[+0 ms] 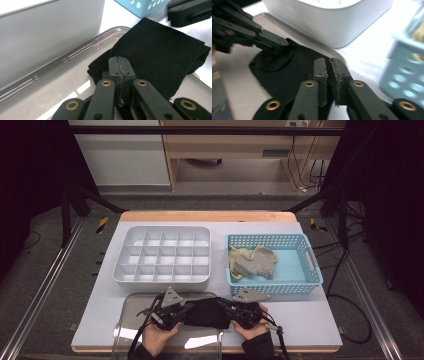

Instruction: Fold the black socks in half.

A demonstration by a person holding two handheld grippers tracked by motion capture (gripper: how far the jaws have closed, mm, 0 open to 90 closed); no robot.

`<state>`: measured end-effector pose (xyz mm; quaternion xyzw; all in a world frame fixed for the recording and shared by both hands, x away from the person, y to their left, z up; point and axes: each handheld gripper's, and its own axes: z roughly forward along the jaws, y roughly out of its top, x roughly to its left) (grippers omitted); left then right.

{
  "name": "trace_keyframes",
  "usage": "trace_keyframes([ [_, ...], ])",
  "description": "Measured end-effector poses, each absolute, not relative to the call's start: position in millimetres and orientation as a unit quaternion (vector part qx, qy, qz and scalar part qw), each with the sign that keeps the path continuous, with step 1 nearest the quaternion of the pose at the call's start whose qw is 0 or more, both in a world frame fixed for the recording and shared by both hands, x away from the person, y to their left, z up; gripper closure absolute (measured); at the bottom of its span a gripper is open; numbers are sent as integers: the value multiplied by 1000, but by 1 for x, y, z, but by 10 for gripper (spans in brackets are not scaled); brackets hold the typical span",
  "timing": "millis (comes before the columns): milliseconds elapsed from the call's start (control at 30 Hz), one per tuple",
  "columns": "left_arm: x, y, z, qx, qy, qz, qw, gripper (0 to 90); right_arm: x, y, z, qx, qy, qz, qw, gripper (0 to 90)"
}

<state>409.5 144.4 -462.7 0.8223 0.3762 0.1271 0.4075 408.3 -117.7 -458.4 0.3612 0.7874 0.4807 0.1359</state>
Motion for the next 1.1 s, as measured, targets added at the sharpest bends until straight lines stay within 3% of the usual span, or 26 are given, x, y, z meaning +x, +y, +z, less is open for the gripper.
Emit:
trace_keyframes([
  [233, 409, 144, -463, 822, 377, 128, 408, 895, 392, -137, -467, 378, 784, 478, 115, 656],
  [500, 409, 144, -463, 823, 375, 131, 407, 895, 389, -133, -483, 392, 788, 466, 89, 620],
  [633, 409, 144, -463, 823, 375, 132, 406, 895, 388, -129, -489, 395, 794, 455, 85, 644],
  [900, 409, 144, -464, 822, 376, 131, 407, 895, 388, -129, -491, 404, 790, 457, 60, 845],
  [1100, 409, 143, -464, 820, 377, 127, 411, 894, 389, -134, -482, 406, 788, 457, 75, 872],
])
